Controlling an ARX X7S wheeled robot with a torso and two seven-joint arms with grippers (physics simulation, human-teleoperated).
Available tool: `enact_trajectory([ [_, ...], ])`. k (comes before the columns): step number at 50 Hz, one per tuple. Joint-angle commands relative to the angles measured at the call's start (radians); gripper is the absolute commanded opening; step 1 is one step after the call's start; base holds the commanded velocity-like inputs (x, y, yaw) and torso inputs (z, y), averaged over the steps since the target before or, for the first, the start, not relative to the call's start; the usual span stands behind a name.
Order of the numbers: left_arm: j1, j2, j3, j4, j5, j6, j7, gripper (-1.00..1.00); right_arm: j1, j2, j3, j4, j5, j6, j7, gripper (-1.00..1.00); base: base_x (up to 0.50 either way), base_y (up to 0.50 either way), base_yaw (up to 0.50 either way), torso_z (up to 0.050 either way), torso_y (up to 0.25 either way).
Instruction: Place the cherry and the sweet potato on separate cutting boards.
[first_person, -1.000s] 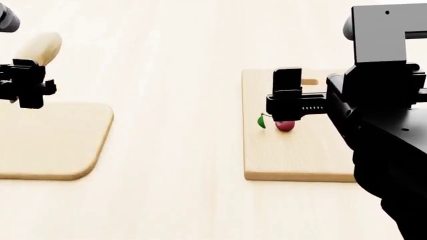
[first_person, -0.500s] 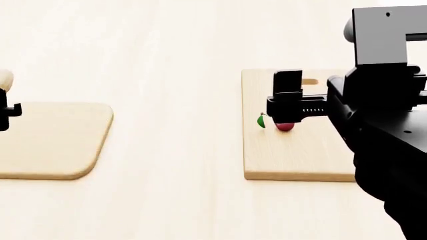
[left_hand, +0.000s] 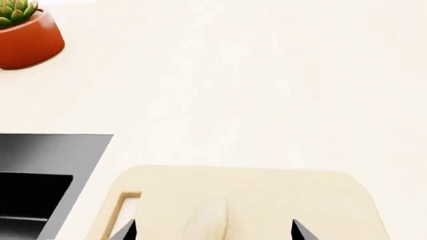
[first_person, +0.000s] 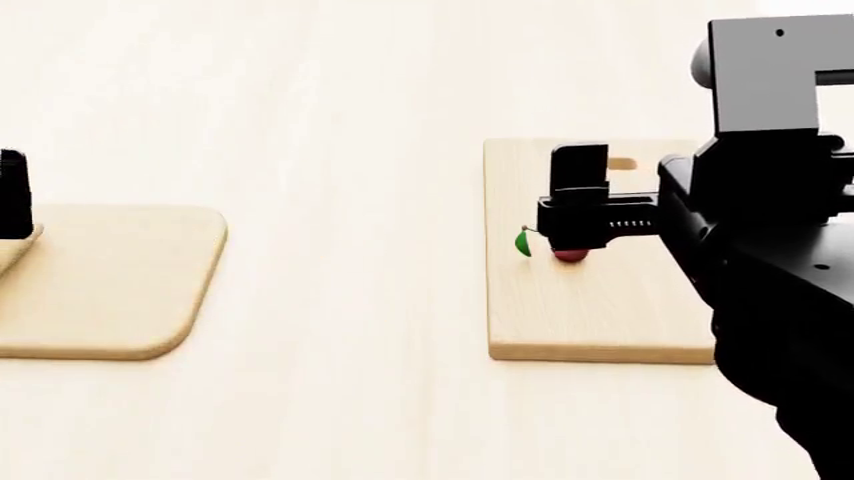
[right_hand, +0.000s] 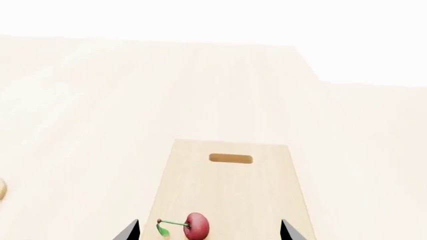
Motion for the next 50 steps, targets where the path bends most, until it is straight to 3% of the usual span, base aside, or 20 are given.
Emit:
enact_trajectory([
  [1, -0.088, -0.019, -0.026, 0.089, -0.022, -0.056, -0.009, 1.0, 0.043, -0.003, 0.005, 0.004, 0.016, 0.025, 0.012, 1.0, 0.0, 0.0, 0.0, 0.0, 0.0],
  [8, -0.188, -0.016, -0.062, 0.148, -0.071, -0.118, -0.002, 1.0, 0.16, 0.004, 0.006, 0.068, 0.026, 0.023, 0.002, 1.0, 0.0, 0.0, 0.0, 0.0, 0.0],
  [19, -0.424, 0.023, -0.058, 0.094, -0.088, -0.225, 0.0, 1.0, 0.297, 0.001, -0.009, 0.115, 0.02, 0.029, 0.029, 1.0, 0.0, 0.0, 0.0, 0.0, 0.0],
  [23, -0.455, 0.04, -0.118, 0.127, -0.131, -0.308, -0.047, 1.0, 0.343, 0.033, -0.049, 0.084, 0.039, 0.081, 0.042, 1.0, 0.0, 0.0, 0.0, 0.0, 0.0],
  [31, -0.667, 0.036, -0.03, 0.086, -0.14, -0.393, 0.011, 1.0, 0.403, 0.09, -0.102, 0.077, 0.168, 0.037, 0.146, 1.0, 0.0, 0.0, 0.0, 0.0, 0.0],
  [35, -0.713, 0.053, -0.056, 0.074, -0.161, -0.418, -0.005, 1.0, 0.387, 0.078, -0.063, 0.079, 0.184, 0.012, 0.158, 1.0, 0.0, 0.0, 0.0, 0.0, 0.0],
  [50, -0.968, 0.122, 0.132, -0.187, -0.082, -0.333, 0.124, 1.0, 0.355, 0.103, -0.101, 0.038, 0.15, -0.117, 0.122, 1.0, 0.0, 0.0, 0.0, 0.0, 0.0],
])
